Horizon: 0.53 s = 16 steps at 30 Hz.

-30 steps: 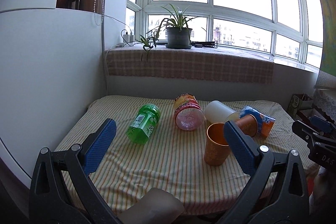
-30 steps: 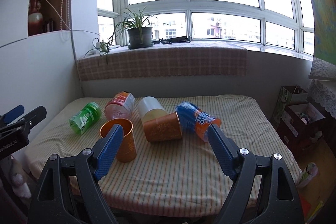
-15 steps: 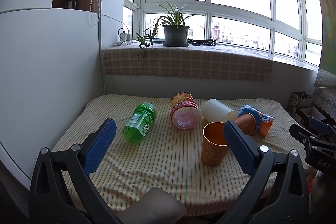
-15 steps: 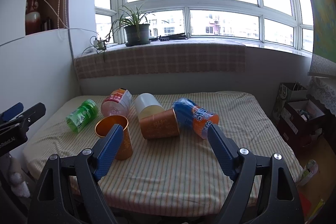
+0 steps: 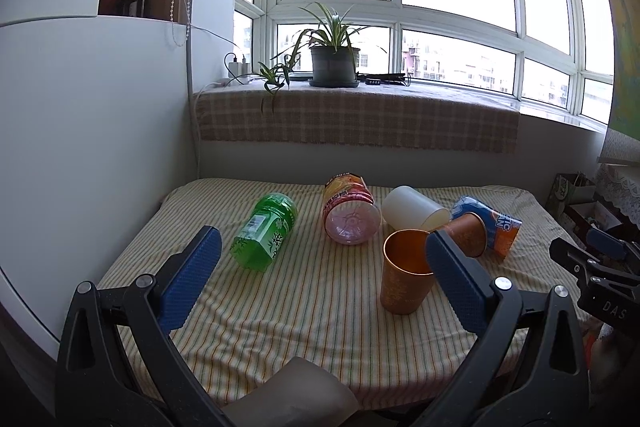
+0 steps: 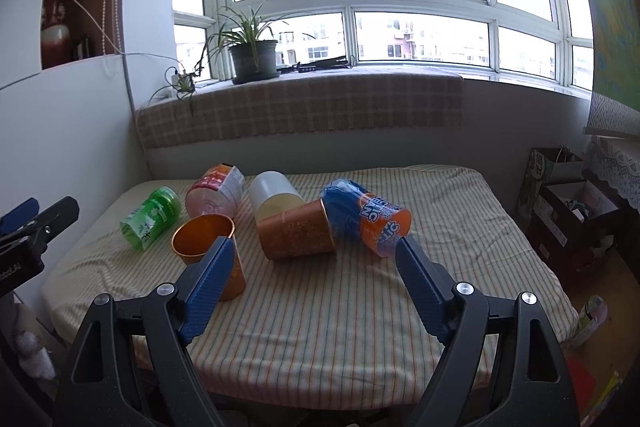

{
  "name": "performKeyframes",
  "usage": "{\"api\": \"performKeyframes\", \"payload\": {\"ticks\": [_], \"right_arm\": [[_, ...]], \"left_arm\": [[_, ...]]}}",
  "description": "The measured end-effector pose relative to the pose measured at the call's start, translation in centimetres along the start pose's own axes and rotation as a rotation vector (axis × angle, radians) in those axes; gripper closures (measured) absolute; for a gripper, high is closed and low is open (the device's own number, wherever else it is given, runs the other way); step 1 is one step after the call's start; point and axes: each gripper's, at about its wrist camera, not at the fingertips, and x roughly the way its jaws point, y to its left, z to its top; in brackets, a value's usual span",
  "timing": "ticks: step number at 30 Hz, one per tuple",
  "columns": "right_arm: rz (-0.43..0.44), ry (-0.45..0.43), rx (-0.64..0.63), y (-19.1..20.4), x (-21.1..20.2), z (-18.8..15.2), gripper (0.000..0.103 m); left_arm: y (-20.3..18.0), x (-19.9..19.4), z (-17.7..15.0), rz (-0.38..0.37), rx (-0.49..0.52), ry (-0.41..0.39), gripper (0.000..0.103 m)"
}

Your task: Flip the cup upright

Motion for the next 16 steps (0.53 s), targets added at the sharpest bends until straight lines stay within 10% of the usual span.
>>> {"api": "performKeyframes", "payload": {"ticks": [16], "right_arm": [[0.000,0.026,-0.011,0.8,1.5,-0.2,0.021]], "left_arm": [[0.2,-0.2,-0.2,0.035,-0.006,-0.018,0.000]]}}
